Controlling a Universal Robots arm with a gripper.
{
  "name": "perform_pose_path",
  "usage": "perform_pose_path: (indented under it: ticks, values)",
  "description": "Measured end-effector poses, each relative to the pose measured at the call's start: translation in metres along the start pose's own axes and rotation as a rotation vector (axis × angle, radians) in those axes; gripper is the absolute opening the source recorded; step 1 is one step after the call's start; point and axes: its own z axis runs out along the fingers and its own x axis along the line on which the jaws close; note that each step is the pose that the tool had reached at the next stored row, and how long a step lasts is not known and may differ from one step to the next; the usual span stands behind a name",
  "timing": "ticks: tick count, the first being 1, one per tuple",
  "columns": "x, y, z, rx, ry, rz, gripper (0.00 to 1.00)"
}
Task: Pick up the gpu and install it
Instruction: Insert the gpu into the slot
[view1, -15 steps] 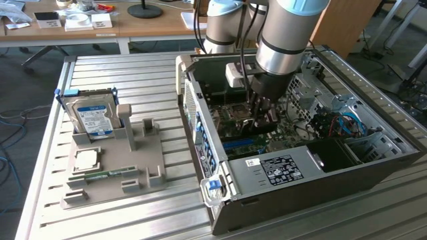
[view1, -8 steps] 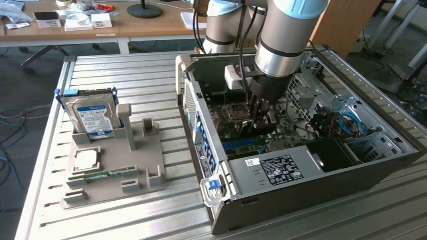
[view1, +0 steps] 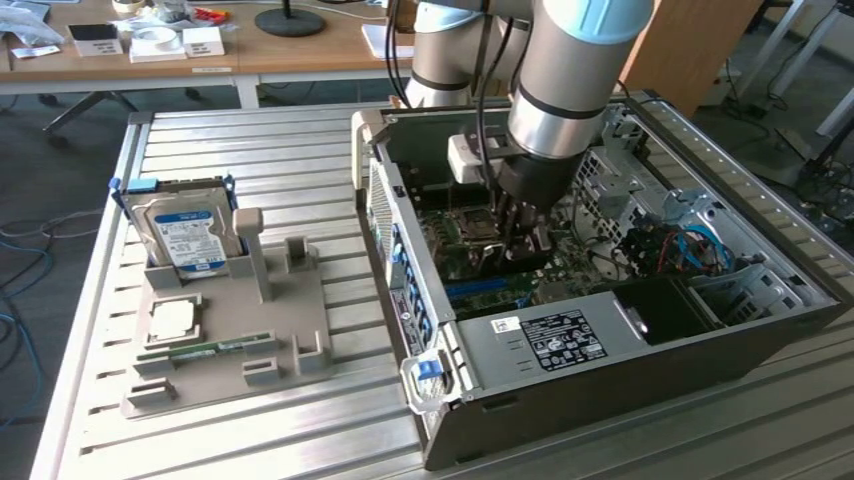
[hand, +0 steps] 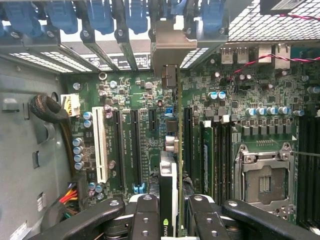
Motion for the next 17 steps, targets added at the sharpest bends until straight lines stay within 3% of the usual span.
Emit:
perform_pose_path:
  ticks: [17]
  values:
    - [0.0022, 0.0065, 0.0026, 0.0, 0.0001, 0.0, 0.27]
